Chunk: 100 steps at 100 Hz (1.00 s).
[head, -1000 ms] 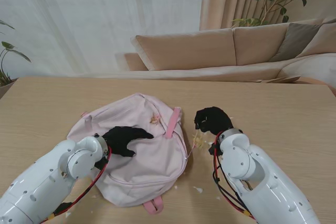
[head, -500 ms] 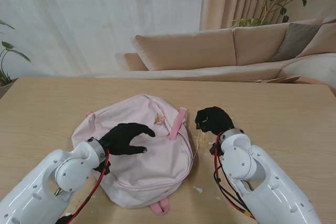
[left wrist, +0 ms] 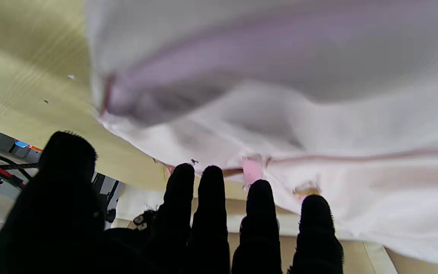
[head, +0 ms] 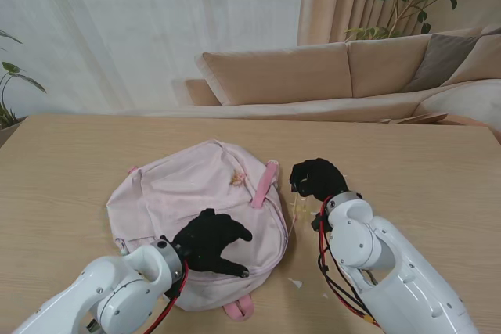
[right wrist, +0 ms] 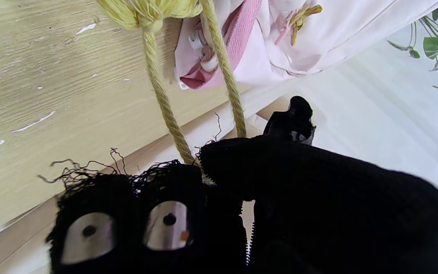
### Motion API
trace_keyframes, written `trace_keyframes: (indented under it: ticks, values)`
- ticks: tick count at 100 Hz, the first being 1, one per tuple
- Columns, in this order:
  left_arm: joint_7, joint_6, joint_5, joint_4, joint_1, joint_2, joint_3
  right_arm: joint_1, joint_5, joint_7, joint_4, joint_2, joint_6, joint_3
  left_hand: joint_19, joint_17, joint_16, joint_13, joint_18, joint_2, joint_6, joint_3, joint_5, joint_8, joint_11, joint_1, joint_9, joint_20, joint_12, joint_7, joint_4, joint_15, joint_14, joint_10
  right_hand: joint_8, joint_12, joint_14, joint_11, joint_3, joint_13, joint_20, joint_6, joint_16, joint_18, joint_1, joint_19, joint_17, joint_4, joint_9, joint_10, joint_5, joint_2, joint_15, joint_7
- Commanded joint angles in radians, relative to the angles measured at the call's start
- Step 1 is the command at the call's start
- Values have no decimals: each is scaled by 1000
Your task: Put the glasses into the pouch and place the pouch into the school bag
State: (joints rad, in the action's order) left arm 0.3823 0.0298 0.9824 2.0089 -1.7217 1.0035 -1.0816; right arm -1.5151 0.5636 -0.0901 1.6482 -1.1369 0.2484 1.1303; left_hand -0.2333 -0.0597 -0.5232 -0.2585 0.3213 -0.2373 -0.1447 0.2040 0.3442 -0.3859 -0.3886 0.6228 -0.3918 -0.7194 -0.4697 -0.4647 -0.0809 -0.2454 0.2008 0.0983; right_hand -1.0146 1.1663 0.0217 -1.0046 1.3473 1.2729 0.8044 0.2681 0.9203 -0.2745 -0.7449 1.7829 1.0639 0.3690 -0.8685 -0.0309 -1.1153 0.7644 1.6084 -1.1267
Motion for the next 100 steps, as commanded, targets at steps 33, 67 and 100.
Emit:
trace_keyframes:
  ticks: [33,67,100]
  values:
    - [21,-50,115,-1,-23,0,99,16,-4,10,1,-6,-2,-19,13,7,-46,-39,-16,-56,9,182,18,-107,-63,-13,-62,-4,-64,-121,24,-7,7,-4,-19,22,-27,-255,50,41,17,43,9,10,-39,290,9,44,-457,-51,-34,-227,54,-38]
    - [-169,54,112,-38,-117,16,7,20,-6,14,-11,-5,2,-10,-84,-97,-175,-219,-19,-69,289,220,370,-348,-172,515,-554,-133,-496,-521,-44,-314,-16,-39,-19,22,-27,-255,50,41,17,43,9,10,-39,290,9,45,-457,-51,-33,-226,54,-37]
    - [-161,418,57,-51,-231,14,-300,120,-42,12,-119,-16,-5,-73,-384,-13,-187,-224,-50,-61,335,209,397,-517,-220,507,-548,-98,-538,-482,-51,-362,-40,-61,-22,25,-27,-259,51,41,18,46,9,10,-41,290,8,40,-455,-49,-34,-226,56,-42]
